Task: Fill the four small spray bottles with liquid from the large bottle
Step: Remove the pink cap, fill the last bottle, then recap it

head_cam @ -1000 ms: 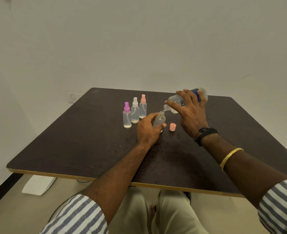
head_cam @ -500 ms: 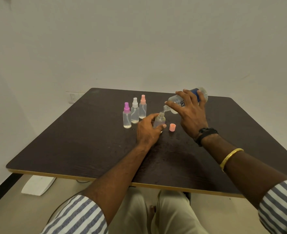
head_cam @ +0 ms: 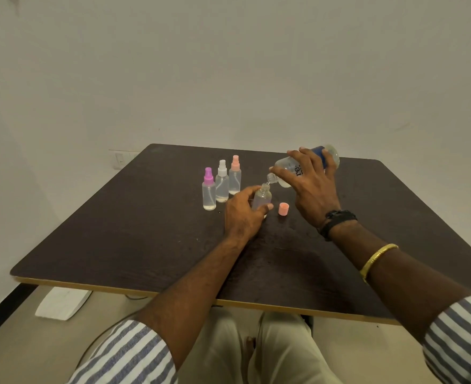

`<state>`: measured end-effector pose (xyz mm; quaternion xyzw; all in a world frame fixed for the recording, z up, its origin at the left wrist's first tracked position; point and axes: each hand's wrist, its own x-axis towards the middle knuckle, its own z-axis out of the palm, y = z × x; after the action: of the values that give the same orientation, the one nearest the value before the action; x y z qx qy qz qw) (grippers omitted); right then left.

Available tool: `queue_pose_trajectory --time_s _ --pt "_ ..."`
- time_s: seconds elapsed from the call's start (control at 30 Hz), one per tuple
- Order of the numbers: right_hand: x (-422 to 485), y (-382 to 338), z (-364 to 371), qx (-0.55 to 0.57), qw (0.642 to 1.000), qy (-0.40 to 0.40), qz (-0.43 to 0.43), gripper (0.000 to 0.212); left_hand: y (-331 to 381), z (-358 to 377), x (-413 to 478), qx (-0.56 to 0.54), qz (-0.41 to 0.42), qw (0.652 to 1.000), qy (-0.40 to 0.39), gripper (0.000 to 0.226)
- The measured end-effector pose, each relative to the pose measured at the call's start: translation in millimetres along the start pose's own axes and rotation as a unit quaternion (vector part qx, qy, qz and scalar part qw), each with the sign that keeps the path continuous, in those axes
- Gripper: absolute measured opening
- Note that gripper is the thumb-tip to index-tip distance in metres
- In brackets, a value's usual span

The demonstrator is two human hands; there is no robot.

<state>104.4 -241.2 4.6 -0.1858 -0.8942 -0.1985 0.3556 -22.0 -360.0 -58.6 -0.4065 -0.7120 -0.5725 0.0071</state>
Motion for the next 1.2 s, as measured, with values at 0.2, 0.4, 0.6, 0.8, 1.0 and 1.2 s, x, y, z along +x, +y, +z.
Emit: queue_pose_trajectory --time_s 0.2,0.4,0.6,0.8,1.0,1.2 --pt "-2 0 5 0.021 1.0 -0.009 0.01 0.065 -2 0 1 -0.007 0.007 1.0 0.012 0.052" --pt "-4 3 13 0.115 0.99 -0.053 0.064 0.072 -1 1 5 -0.011 0.019 1.0 0.02 0.05" --pt "-3 9 20 0.276 0.94 -0.044 0.198 0.074 -5 1 5 -0.009 0.011 1.0 0.018 0.05" --pt "-2 13 27 0.313 0.905 -0.049 0.284 0.082 -6 1 6 0.002 0.006 1.0 0.015 0.052" --pt "-2 13 29 0.309 0.905 -0.053 0.288 0.085 -10 4 8 0.008 -0.001 1.0 0.006 0.054" --pt "-5 15 30 0.292 0.906 -0.044 0.303 0.095 -10 6 6 0.008 -0.004 1.0 0.007 0.054"
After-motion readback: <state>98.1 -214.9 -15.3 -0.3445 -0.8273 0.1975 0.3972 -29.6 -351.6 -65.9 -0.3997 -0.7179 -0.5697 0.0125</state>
